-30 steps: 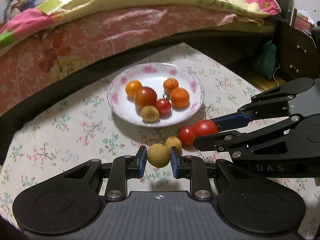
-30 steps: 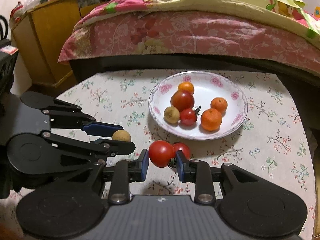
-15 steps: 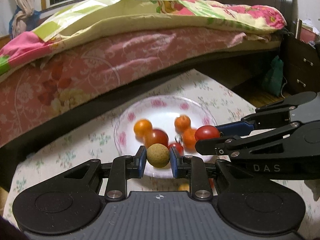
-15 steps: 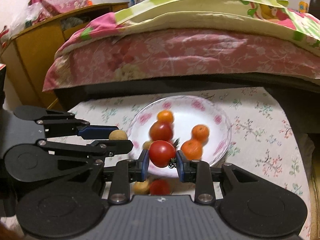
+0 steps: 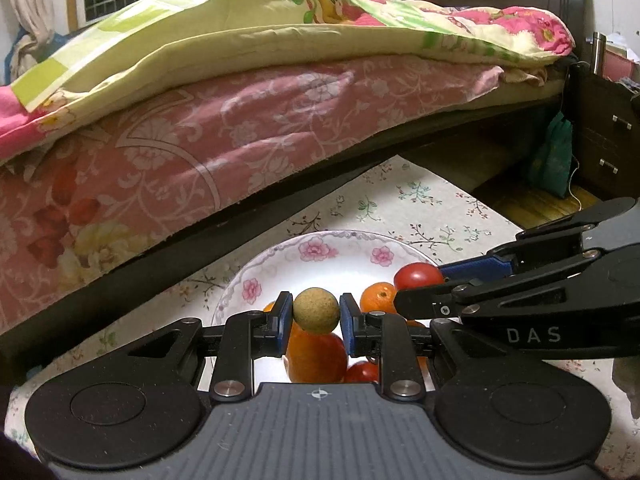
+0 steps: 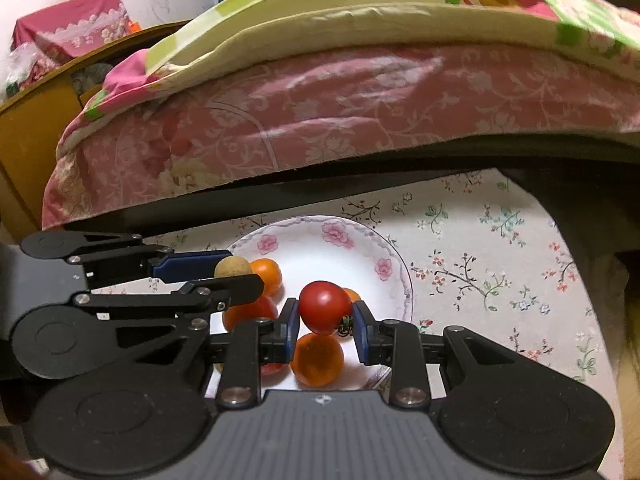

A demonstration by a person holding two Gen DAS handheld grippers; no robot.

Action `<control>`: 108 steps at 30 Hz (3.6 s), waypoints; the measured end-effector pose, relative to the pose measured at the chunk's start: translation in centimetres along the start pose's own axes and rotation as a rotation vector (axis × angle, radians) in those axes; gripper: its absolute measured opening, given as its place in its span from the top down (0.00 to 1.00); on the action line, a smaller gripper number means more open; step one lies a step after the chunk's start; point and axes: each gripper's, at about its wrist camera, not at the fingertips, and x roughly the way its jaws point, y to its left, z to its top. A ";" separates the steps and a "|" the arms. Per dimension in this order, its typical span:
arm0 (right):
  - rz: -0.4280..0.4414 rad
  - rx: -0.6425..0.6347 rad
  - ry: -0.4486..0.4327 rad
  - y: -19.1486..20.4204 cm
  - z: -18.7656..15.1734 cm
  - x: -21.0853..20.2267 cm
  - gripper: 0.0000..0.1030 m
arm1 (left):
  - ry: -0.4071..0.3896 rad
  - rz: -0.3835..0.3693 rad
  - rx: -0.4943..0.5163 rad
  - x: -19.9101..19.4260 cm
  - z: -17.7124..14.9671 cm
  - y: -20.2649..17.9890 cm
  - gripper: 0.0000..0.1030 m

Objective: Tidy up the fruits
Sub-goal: 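Open both tools to drop the yellow fruit and cherry tomato into the plate, then withdraw both open tools toward the last yellow fruit and tomato, then grasp the last yellow fruit with the left tool while the right tool grasps the last red tomato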

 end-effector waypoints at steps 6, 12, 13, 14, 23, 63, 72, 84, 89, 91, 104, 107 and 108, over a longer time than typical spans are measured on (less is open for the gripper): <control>0.004 0.013 -0.001 -0.4 0.1 0.5 0.72 | 0.006 0.002 0.025 0.9 0.3 0.0 0.70; 0.017 0.043 0.006 -0.9 0.0 0.7 0.71 | 0.016 0.012 0.017 1.3 0.3 0.1 0.64; 0.018 0.044 0.009 -1.0 0.0 0.7 0.71 | 0.018 0.014 0.017 1.4 0.2 0.2 0.63; 0.018 0.042 0.010 -0.9 0.0 0.7 0.71 | 0.019 0.016 0.017 1.4 0.2 0.2 0.62; 0.012 0.025 -0.002 -0.6 0.1 0.6 0.68 | 0.015 0.036 0.006 0.5 0.0 0.6 0.55; 0.008 -0.125 0.116 5.0 -7.1 -4.2 0.67 | 0.126 -0.031 -0.048 -8.1 -7.1 -0.1 0.44; 0.009 -0.173 0.167 4.9 -7.8 -1.8 0.66 | 0.154 -0.090 -0.044 -7.9 -8.1 -0.9 0.42; 0.027 -0.194 0.150 4.8 -7.1 0.4 0.66 | 0.191 -0.120 -0.041 -6.7 -8.8 -0.8 0.41; 0.016 -0.218 0.158 5.4 -7.1 0.5 0.70 | 0.201 -0.123 -0.036 -5.9 -9.1 -1.1 0.40; 0.020 -0.204 0.166 5.2 -7.1 0.3 0.72 | 0.199 -0.116 -0.029 -5.6 -9.1 -1.1 0.40; -0.015 -0.148 0.175 2.6 -7.1 -2.1 0.73 | 0.170 -0.095 -0.072 -2.4 -8.4 -2.2 0.40; -0.023 -0.155 0.180 2.5 -7.2 -2.0 0.73 | 0.158 -0.066 -0.070 -2.0 -8.2 -2.7 0.42; -0.027 -0.156 0.183 2.4 -7.2 -2.0 0.73 | 0.155 -0.060 -0.067 -2.0 -8.2 -2.8 0.43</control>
